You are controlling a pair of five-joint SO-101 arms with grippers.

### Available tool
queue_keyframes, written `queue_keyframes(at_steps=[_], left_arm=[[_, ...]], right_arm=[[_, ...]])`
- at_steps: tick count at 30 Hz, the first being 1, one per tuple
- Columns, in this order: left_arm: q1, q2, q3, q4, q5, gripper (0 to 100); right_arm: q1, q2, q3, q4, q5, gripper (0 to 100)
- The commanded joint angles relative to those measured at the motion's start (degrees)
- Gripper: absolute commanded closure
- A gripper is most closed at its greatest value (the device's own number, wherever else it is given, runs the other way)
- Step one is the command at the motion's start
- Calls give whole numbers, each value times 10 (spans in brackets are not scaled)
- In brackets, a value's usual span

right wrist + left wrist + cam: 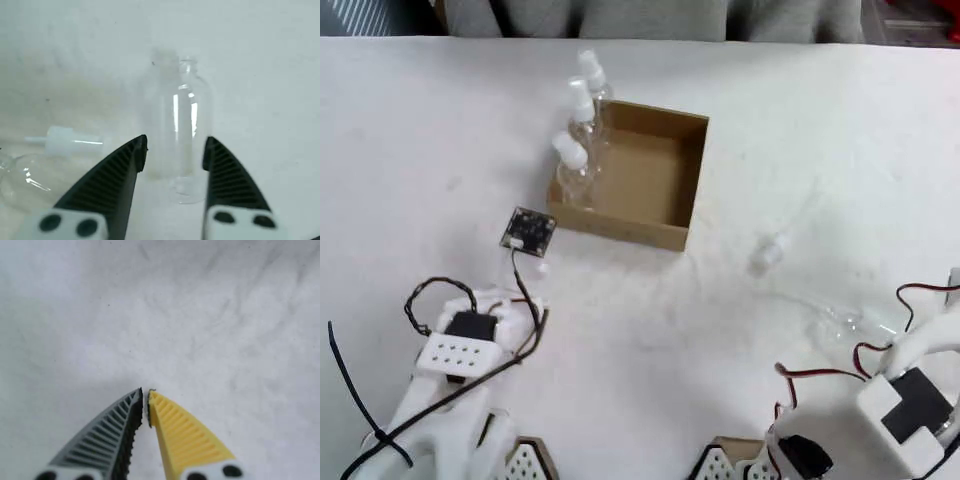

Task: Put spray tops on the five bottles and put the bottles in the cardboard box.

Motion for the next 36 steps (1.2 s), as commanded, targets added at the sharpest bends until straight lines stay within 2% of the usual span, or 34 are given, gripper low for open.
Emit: queue_keyframes(at_steps=[1,6,11,14,16,19,22,25,27,31,36], left_arm=[[-4,-17,-6,-13,-4,965],[-3,-17,-6,-13,-4,965],[-4,-17,-6,-13,-4,965],[-4,-17,-6,-13,-4,965],[-4,-17,-6,-13,-4,965],[-4,-17,-6,-13,-4,965],[-4,-17,-6,-13,-4,965],[-4,-17,-6,-13,-4,965],[-4,-17,-6,-13,-4,965],[-4,-17,-6,-13,-4,965],[-4,-17,-6,-15,-4,965]], right_arm=[[31,-34,-7,-24,-12,978],[30,-36,-7,1,-15,906],[-37,-50,-33,122,-97,906],[-101,-83,-30,207,-124,947],[-152,-108,-17,225,-136,969],[-222,-129,1,199,-200,948],[-288,-126,17,153,-262,869],[-353,-106,33,104,-302,803],[-390,-83,42,65,-328,798],[-429,-15,40,-7,-376,800],[-434,82,18,-56,-416,800]])
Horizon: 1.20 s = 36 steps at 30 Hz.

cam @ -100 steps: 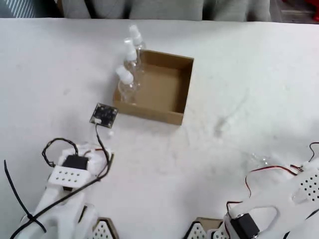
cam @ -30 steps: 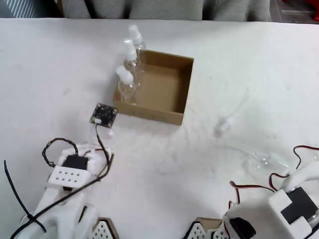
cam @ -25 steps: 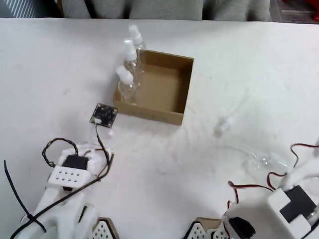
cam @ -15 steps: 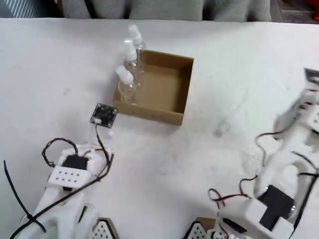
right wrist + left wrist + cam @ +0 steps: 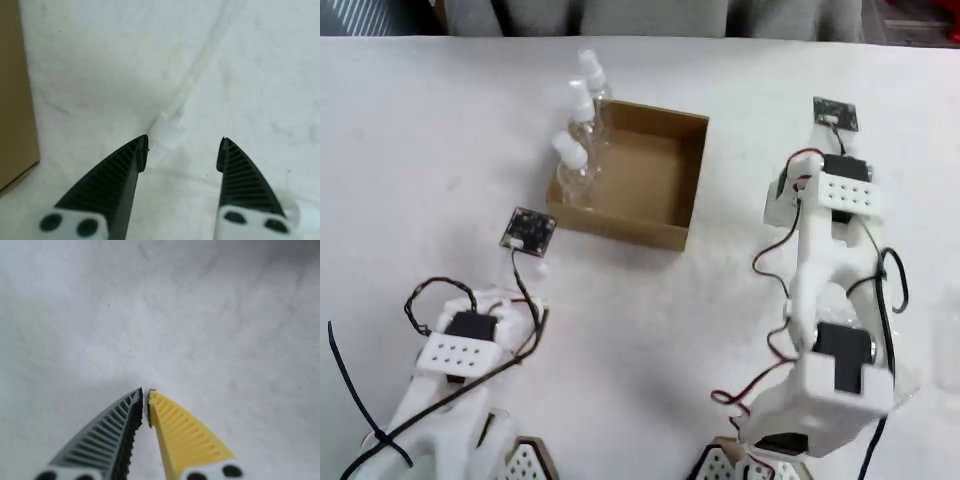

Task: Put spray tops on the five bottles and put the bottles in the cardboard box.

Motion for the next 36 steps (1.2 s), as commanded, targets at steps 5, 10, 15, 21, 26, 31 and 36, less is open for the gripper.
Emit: queue_keyframes(at_steps=[5,10,15,21,26,31,36], left_arm=[[-4,-14,-5,-25,-4,965],[-4,-14,-5,-25,-4,965],[-4,-14,-5,-25,-4,965],[-4,-14,-5,-25,-4,965],[-4,-14,-5,-25,-4,965],[-4,-14,-5,-25,-4,965],[-4,-14,-5,-25,-4,965]], right_arm=[[-7,123,-93,-12,-30,800],[-7,188,-158,38,-30,813],[-2,205,-218,90,-26,993],[7,205,-319,185,-8,981],[4,205,-447,315,73,981],[6,162,-450,325,137,982],[-19,42,-344,323,208,982]])
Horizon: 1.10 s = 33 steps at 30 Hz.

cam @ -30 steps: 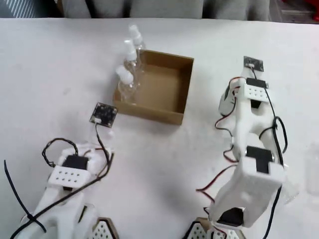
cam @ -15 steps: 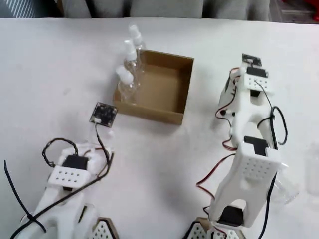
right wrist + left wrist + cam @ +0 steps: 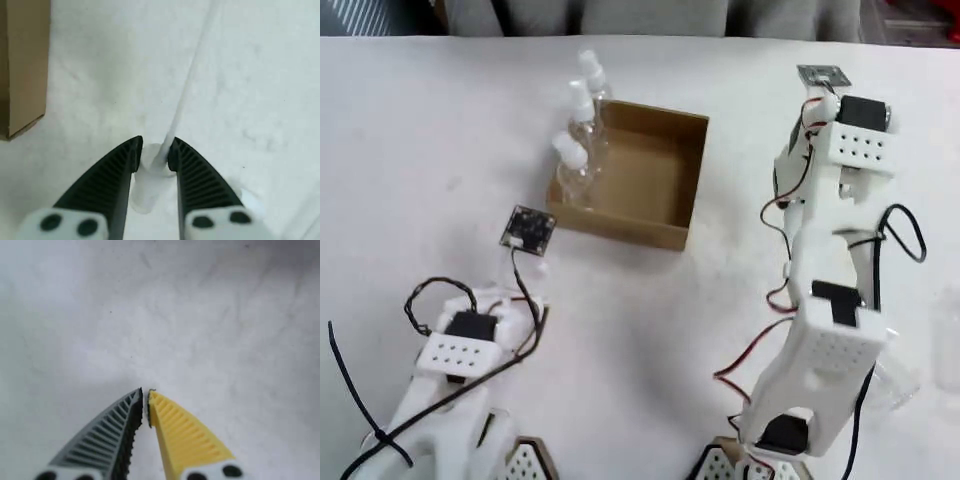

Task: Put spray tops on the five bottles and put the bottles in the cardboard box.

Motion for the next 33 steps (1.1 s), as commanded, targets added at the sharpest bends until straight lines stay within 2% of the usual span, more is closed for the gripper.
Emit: queue_keyframes(at_steps=[1,8,16,19,25,33], left_arm=[[-4,-14,-5,-12,-4,965],[-5,-15,-5,-12,-4,965],[-5,-17,-6,-12,-4,968],[-6,-17,-8,-12,-4,969],[-43,-17,-25,-11,-4,969],[-167,-17,-70,-12,-4,967]], right_arm=[[-19,-124,69,15,38,982],[-60,-313,264,14,125,982],[-138,-515,527,-29,346,982],[-169,-593,630,-69,402,982],[-223,-714,789,-174,413,981],[-349,-722,886,-192,408,980]])
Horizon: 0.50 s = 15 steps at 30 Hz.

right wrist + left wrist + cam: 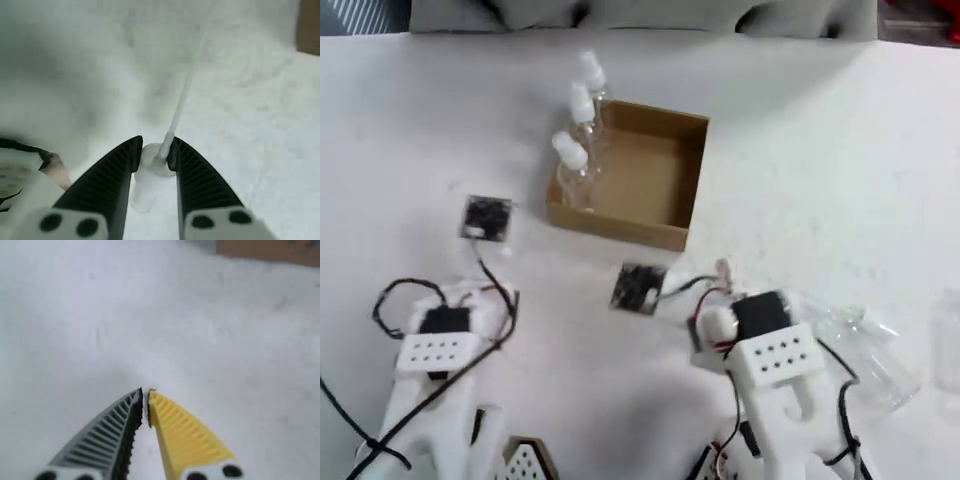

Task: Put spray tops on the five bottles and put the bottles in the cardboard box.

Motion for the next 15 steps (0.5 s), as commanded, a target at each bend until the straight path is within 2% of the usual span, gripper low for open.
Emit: queue_keyframes(at_steps=[1,4,7,9,12,15], left_arm=[[-56,-17,-44,-14,-4,966],[-80,-17,-42,-53,-4,966],[-87,-17,-42,-61,-4,965],[-87,-17,-42,-62,-4,965],[-87,-17,-42,-62,-4,964],[-85,-17,-42,-62,-5,964]], right_arm=[[-40,5,4,-7,1,980],[-47,31,4,-19,-11,933],[-46,63,4,-48,-57,803],[-46,74,3,-54,-61,733],[-29,76,-23,-40,-69,718],[25,76,-83,-9,-100,760]])
